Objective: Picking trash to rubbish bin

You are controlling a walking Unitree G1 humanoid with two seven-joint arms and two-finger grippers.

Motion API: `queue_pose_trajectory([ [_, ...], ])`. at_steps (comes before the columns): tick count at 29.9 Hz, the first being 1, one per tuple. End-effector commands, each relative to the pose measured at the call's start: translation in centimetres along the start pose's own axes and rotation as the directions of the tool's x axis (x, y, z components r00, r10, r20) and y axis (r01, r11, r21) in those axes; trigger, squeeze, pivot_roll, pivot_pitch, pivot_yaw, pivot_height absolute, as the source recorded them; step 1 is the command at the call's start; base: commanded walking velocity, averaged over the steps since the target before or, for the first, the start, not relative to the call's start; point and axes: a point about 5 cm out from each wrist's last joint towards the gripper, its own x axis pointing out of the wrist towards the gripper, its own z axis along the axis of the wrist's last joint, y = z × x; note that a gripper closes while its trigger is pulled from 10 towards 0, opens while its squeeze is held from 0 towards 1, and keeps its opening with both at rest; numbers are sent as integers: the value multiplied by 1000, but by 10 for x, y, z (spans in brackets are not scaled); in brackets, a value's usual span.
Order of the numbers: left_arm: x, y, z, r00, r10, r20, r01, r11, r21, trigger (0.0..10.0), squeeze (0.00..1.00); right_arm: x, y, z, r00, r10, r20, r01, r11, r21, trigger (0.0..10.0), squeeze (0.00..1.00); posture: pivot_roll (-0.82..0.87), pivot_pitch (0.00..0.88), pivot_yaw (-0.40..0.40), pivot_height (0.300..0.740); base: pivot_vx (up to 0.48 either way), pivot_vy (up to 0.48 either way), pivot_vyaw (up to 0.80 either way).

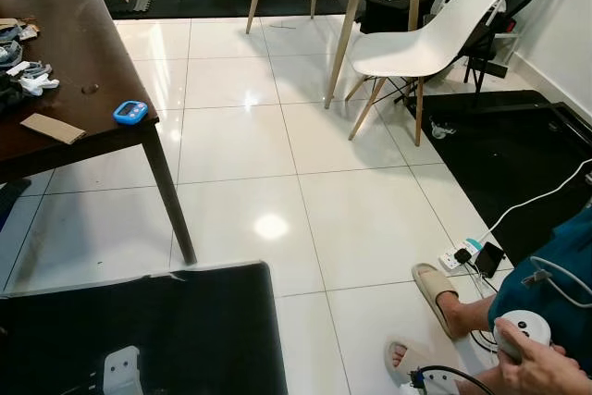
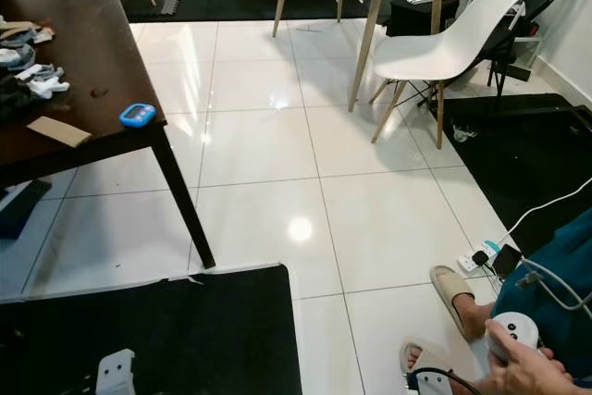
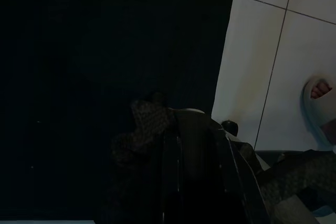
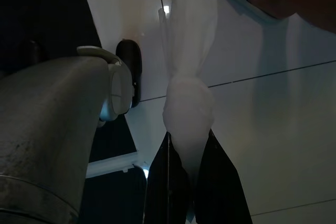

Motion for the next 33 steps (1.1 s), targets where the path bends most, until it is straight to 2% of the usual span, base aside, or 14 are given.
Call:
queue_pose_trajectory([
  [1,-1,-15,-32,992,-59,-113,56,998,-30,10000,0,-1,-1,-7,1000,-4,-22,4,1000,11,10000,0,49,103,-30,740,296,0,0],
  [33,-1,-14,-31,988,-80,-130,82,997,6,10000,0,1,6,-2,1000,8,-12,-8,1000,13,10000,0,51,89,-17,740,322,0,0],
])
